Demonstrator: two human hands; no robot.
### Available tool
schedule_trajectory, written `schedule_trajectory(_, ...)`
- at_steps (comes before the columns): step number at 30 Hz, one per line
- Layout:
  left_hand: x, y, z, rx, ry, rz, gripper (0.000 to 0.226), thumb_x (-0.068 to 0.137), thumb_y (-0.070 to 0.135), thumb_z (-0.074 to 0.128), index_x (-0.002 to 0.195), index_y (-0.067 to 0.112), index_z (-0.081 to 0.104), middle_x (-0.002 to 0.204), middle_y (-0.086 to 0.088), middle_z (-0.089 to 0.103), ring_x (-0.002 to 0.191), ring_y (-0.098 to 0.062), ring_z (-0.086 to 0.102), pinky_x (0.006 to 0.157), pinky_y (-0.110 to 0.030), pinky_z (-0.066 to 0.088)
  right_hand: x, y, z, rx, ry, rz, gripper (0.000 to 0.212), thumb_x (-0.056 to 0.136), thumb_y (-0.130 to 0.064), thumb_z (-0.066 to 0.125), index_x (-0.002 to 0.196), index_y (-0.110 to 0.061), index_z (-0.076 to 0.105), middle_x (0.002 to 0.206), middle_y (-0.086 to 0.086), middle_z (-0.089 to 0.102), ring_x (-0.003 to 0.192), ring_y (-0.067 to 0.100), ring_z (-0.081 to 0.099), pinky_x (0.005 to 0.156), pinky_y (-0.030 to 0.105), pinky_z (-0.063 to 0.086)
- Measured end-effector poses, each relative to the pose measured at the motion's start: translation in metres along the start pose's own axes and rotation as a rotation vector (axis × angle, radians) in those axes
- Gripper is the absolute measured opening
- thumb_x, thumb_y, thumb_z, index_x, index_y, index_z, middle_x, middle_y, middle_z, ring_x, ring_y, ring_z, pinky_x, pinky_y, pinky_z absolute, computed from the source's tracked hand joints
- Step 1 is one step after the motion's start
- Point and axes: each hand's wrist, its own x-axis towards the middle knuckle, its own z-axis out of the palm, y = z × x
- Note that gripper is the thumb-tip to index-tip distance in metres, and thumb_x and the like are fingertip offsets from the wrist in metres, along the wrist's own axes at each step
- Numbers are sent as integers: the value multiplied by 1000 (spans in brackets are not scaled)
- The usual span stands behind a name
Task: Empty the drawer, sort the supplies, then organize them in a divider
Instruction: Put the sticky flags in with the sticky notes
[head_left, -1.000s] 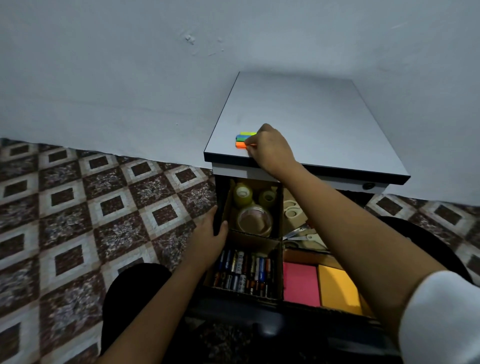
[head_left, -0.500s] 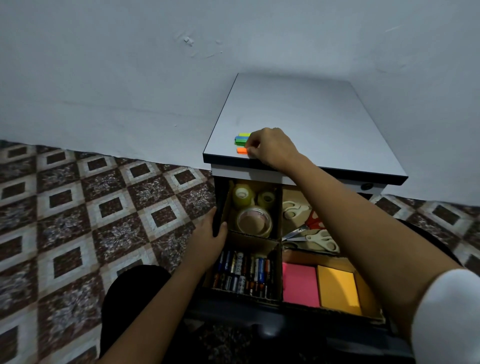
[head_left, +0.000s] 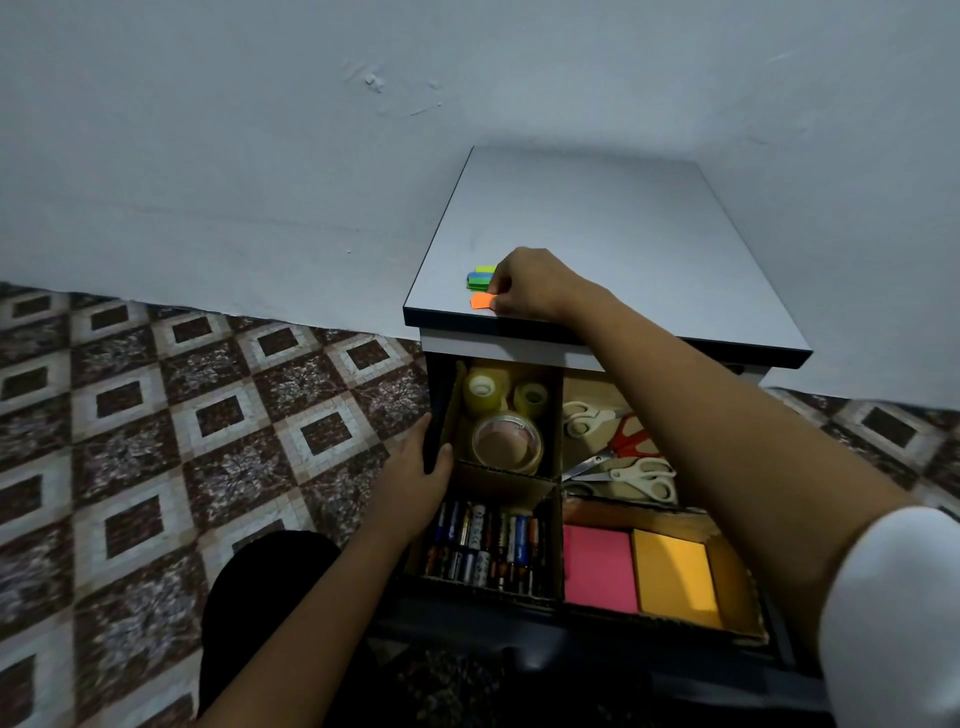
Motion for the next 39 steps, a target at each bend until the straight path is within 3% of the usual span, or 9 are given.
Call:
schedule_trajectory(8, 0, 1, 0, -10, -6, 0, 56, 97, 37, 43, 148, 20, 25, 149, -7, 37, 134, -22, 37, 106, -34, 34, 2, 1, 8, -17, 48, -16, 22, 86, -12, 61, 105, -2, 65, 111, 17, 63, 103, 28, 57, 82, 31, 44)
schedule_trajectory(15, -1, 1, -1, -13, -8, 4, 56, 98, 36, 43, 148, 19, 24, 148, -7, 38, 134, -22, 38, 104, -31, 34, -5, 3, 12, 0, 82, -52, 30, 88, -11, 57, 117, -5, 64, 121, 17, 60, 111, 30, 55, 95, 35, 44)
schedule_trajectory(22, -1, 1, 0, -10, -2, 10, 56, 97, 35, 44, 147, 19, 26, 148, -8, 38, 133, -22, 39, 105, -34, 35, -3, 3, 24, -100, 115, 1, 28, 91, -18, 53, 110, 1, 63, 109, 22, 60, 101, 35, 54, 80, 33, 44)
schedule_trajectory(29, -1, 1, 0, -1, 1, 13, 56, 97, 35, 44, 147, 18, 25, 148, -7, 38, 134, -22, 38, 105, -34, 35, 3, -3, 19, -68, 84, 70, 18, 86, -7, 54, 101, -2, 61, 101, 17, 61, 84, 27, 50, 74, 32, 44)
schedule_trajectory(39, -1, 1, -1, 4, 5, 13, 56, 97, 35, 44, 148, 18, 25, 149, -7, 36, 135, -21, 36, 106, -33, 33, -6, -2, 10, -9, 74, -18, 26, 88, -10, 56, 111, 0, 58, 116, 18, 58, 106, 31, 54, 86, 35, 42)
